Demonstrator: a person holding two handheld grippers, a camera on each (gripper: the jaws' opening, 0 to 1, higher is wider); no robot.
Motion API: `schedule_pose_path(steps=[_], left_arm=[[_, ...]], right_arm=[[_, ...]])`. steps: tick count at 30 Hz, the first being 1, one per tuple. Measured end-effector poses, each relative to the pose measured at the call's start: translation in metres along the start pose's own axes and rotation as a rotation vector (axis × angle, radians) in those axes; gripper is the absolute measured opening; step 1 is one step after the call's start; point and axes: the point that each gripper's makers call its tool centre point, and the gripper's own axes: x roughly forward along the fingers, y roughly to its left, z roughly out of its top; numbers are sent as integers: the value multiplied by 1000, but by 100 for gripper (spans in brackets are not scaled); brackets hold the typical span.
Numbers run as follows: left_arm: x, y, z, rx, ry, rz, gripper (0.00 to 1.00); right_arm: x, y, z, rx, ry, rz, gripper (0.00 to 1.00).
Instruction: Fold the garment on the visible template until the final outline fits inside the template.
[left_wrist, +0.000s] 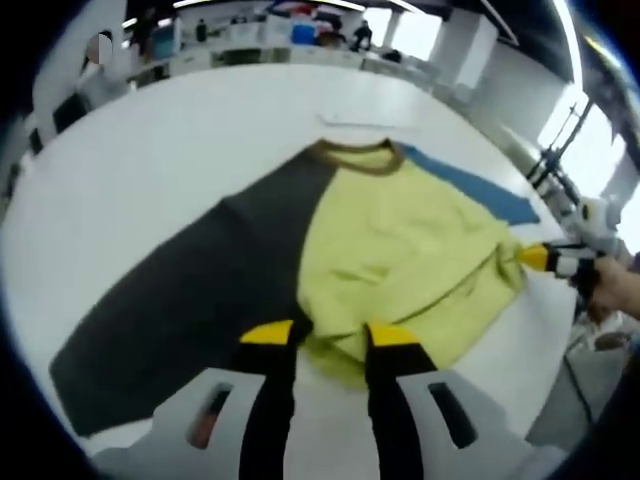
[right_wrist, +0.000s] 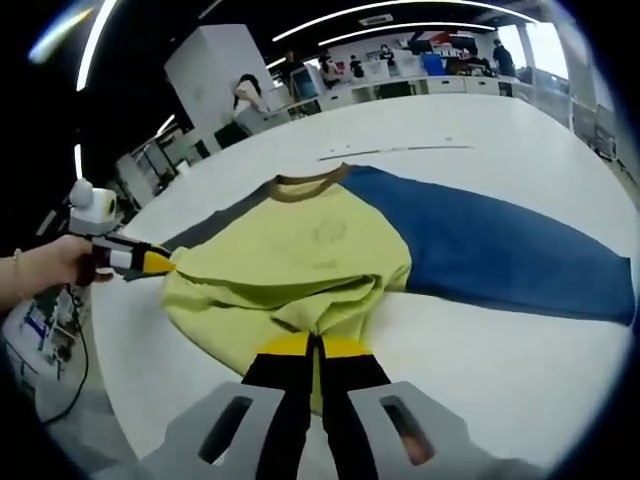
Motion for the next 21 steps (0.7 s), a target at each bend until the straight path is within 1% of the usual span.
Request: schedule_pose_path(steps=[3, 8, 10, 13, 14, 20, 21], left_arm=[[1, -2, 1, 5, -1, -4, 16], [2, -2, 2, 15, 0, -3, 0], [1, -1, 2, -3, 4, 6, 0], [-2, -3, 4, -39, -6, -4, 0], [-5, -2, 4, -42, -8, -2, 0], [-20, -2, 9, -73, -27, -16, 0], [-25, -4, 9, -77, -30, -18, 0]], right_arm=[[0, -1, 1, -1, -1, -2, 2], [-3, -2, 2, -14, -4, -2, 2], [-5, -2, 2, -33, -3, -1, 2], [-10, -2, 3, -78, 5, 3, 2], [-14, -3, 5, -109, 8, 0, 2], [-34, -10, 20, -211, 4, -14, 1], [-38, -11, 24, -243, 3, -15, 1]])
